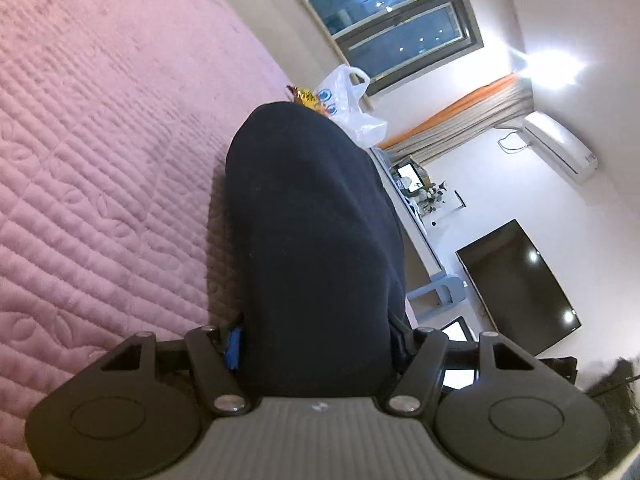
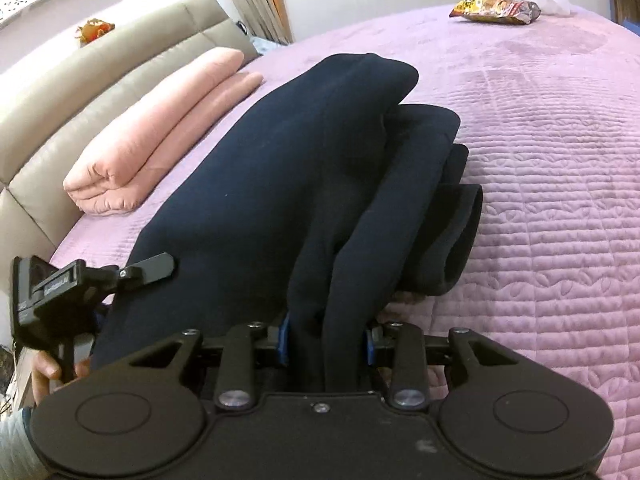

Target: Fold large clothes

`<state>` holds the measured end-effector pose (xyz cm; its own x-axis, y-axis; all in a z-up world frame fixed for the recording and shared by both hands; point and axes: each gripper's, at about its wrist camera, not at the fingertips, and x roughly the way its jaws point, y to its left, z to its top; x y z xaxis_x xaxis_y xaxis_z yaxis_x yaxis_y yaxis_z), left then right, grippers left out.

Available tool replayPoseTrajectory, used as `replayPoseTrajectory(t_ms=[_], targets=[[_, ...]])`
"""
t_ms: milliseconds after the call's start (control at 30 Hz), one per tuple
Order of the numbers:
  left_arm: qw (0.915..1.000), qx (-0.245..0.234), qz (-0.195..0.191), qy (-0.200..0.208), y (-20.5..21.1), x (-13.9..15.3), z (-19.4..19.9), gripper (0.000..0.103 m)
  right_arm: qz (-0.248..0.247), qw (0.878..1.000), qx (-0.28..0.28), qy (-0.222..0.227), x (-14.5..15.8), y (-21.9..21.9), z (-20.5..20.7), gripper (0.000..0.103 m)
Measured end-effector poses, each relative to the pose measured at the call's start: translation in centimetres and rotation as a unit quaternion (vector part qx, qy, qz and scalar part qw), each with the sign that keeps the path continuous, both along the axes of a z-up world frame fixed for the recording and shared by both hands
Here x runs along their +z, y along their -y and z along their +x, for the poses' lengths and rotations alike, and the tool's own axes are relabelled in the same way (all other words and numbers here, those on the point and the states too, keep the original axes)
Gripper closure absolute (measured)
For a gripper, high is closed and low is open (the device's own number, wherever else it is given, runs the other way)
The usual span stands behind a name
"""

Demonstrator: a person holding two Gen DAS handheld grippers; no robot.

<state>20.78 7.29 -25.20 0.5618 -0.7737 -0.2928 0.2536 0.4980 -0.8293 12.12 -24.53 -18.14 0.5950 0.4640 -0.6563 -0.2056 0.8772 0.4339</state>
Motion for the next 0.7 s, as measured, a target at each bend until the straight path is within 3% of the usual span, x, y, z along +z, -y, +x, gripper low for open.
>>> replayPoseTrajectory(t_ms=[67, 167, 267, 367, 500, 533, 600, 633, 667, 700], targets=[[0.9999, 0.01, 0.013, 0.001, -0.4, 0.5, -0.8, 0.036, -0.002, 1.0, -0.008, 0.001, 0.5, 0.1, -0.9, 0.051], [0.9973, 0.034, 0.064, 0.008, -1.3, 2.6, -2.6, 0.036, -0.028, 0.999, -0.019, 0.007, 1.6, 0.2, -1.9, 0.05], [0.9903, 0.068, 0.118, 0.027, -1.9, 5.9, -5.3, 0.042, -0.047, 0.998, -0.031, 0.029, 3.6, 1.0, -4.0, 0.049], [0.9864, 0.084, 0.131, 0.053, -2.3, 9.7, -7.0, 0.045, -0.042, 0.996, -0.042, 0.064, 6.2, 1.5, -5.5, 0.048], [0.9762, 0.084, 0.184, 0.079, 0.4, 13.6, -6.8, 0.051, -0.07, 0.992, -0.029, 0.099, 8.4, -1.1, -4.6, 0.048], [0.9739, 0.078, 0.201, 0.071, 1.2, 13.8, -6.5, 0.053, -0.088, 0.99, -0.024, 0.103, 8.2, -2.2, -4.1, 0.051], [0.9672, 0.047, 0.244, 0.053, 3.5, 13.0, -5.8, 0.069, -0.119, 0.988, -0.001, 0.099, 6.6, -4.2, -2.8, 0.07], [0.9617, 0.033, 0.268, 0.046, 4.5, 12.1, -5.6, 0.075, -0.136, 0.987, 0.004, 0.085, 5.6, -4.9, -2.1, 0.09], [0.9566, 0.022, 0.287, 0.043, 5.1, 11.3, -5.8, 0.088, -0.156, 0.986, 0.004, 0.065, 4.4, -5.5, -1.6, 0.093], [0.9488, 0.013, 0.312, 0.047, 5.6, 10.5, -6.3, 0.093, -0.167, 0.985, 0.006, 0.048, 3.2, -5.6, -1.6, 0.094]])
